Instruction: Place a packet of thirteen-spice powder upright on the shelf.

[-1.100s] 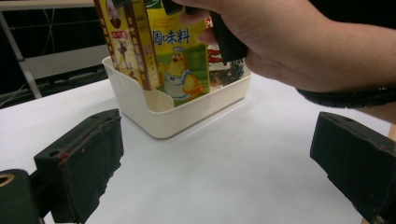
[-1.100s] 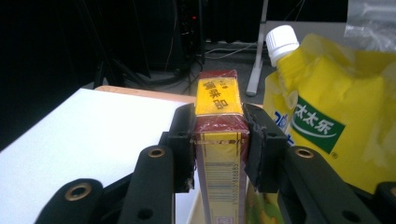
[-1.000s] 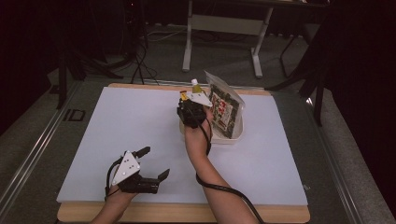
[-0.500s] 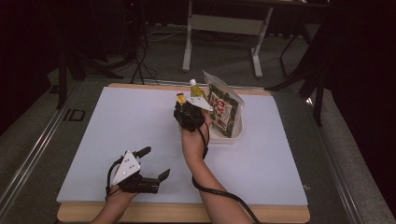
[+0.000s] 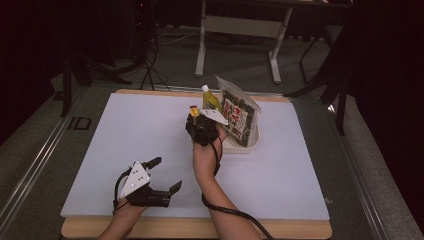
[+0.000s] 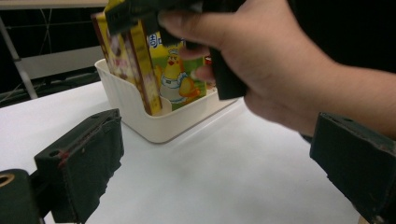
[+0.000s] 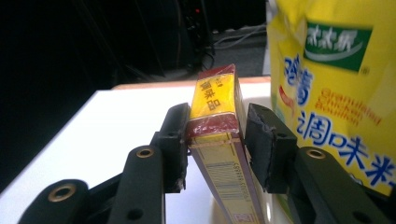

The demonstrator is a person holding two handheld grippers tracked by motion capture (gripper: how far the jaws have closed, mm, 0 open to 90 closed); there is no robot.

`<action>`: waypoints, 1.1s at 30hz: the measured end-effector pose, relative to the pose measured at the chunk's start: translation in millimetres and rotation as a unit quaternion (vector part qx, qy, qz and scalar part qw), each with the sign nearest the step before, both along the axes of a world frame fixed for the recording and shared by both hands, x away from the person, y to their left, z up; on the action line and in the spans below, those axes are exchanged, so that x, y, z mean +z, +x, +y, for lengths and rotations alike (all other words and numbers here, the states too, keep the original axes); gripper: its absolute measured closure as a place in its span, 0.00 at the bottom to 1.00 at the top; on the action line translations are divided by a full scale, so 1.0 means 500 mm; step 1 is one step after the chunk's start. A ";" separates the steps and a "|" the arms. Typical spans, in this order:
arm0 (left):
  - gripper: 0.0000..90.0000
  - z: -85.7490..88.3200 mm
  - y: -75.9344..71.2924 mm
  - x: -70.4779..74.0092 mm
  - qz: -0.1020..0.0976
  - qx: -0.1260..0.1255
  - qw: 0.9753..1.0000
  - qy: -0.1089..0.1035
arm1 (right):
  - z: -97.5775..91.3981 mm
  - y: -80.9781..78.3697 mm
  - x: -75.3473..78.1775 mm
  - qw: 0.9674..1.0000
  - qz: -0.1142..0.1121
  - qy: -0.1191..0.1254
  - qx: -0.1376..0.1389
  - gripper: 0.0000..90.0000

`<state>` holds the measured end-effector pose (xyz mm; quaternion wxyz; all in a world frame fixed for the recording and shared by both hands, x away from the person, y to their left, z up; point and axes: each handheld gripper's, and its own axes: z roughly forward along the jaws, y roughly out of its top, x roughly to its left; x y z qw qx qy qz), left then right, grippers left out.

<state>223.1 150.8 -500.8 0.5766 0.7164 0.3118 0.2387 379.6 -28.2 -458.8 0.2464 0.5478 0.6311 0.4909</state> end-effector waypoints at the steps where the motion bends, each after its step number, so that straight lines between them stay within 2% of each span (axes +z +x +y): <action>1: 0.03 0.001 0.000 0.000 0.000 0.000 1.000 -0.001 | 0.000 0.001 -0.006 1.000 0.002 0.001 -0.003 0.68; 7: 0.03 0.001 0.001 0.000 -0.001 0.000 1.000 -0.001 | -0.004 0.007 -0.038 1.000 0.018 -0.004 -0.006 0.68; 14: 0.03 0.000 0.001 -0.001 -0.001 -0.001 1.000 0.001 | -0.011 0.005 -0.050 1.000 0.014 -0.013 -0.003 0.68; 18: 0.03 0.000 0.001 -0.001 -0.001 0.000 1.000 0.002 | -0.012 0.010 -0.041 1.000 0.024 -0.014 0.014 0.65; 20: 0.03 0.000 0.002 -0.002 0.001 0.000 1.000 0.003 | -0.012 0.012 -0.035 0.999 0.030 -0.015 0.029 0.60; 22: 0.03 0.000 0.002 -0.003 0.001 -0.001 1.000 0.003 | -0.011 0.008 -0.027 0.999 0.018 -0.027 0.037 0.57; 27: 0.03 0.000 0.002 -0.003 0.001 0.000 1.000 0.004 | -0.020 0.001 -0.004 0.998 0.004 -0.035 0.053 0.53; 33: 0.03 -0.002 0.003 -0.005 0.003 -0.001 1.000 0.009 | -0.034 -0.006 0.020 0.996 0.001 -0.038 0.083 0.46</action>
